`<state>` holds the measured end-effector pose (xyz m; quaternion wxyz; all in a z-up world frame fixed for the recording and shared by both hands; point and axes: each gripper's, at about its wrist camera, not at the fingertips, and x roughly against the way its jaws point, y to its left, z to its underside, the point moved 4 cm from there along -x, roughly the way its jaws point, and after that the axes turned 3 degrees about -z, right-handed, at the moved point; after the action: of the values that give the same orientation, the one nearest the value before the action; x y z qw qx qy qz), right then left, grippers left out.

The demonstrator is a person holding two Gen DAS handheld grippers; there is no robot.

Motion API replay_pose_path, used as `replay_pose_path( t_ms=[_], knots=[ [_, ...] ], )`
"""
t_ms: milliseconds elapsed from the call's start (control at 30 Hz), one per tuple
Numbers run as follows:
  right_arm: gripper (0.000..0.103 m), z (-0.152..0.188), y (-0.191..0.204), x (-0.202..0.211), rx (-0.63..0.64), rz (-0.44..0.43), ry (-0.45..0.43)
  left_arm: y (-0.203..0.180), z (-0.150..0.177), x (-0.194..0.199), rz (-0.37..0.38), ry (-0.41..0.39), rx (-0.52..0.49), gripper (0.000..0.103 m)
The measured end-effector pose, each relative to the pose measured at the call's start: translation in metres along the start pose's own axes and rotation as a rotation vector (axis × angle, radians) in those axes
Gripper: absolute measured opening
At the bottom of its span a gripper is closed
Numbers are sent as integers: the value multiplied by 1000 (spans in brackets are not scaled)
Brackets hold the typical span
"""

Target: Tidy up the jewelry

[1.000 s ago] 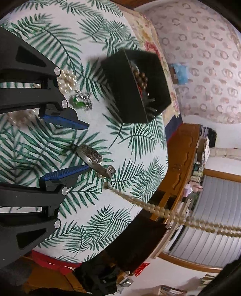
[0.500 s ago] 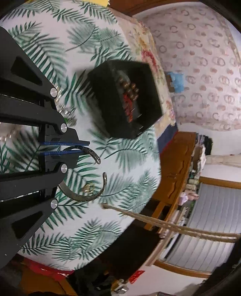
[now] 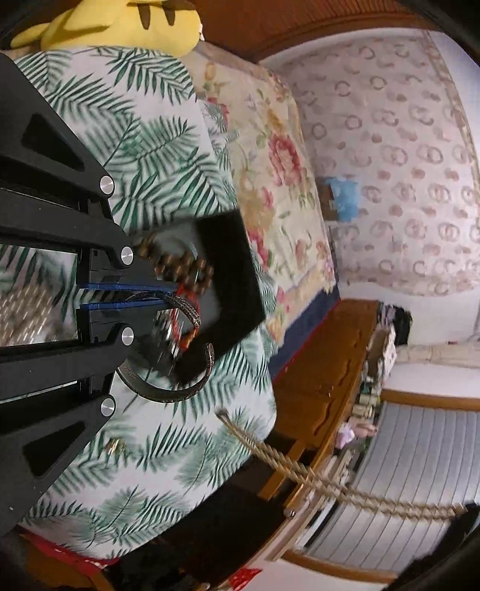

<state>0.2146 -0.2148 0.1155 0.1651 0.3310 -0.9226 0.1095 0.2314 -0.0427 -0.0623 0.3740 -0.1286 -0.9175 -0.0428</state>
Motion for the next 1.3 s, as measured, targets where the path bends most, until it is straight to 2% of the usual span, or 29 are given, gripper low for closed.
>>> replay_pose_path(
  t_ms=[200,433,533,600,900,1133,1300],
  knots=[
    [6,-27,-7,-27,11,-40,-21,22,-11,-32,-35,57,19,3],
    [6,-33,-6,-58,19,-92,-1,26,-15,-58,-36,114,6,4],
    [6,-24,-6,-76,16,-104,29,28,-15,-66,-29,131,13,6],
    [6,-15,-7,-90,9,-108,60,29,-16,-65,7,123,31,12],
    [6,27,-4,-140,-28,-131,175,33,-26,-43,26,65,66,15],
    [6,60,8,-161,-38,-166,258,38,-26,-17,12,9,77,21],
    [6,79,15,-167,-46,-176,292,41,-17,-2,-4,-8,85,21]
  ],
)
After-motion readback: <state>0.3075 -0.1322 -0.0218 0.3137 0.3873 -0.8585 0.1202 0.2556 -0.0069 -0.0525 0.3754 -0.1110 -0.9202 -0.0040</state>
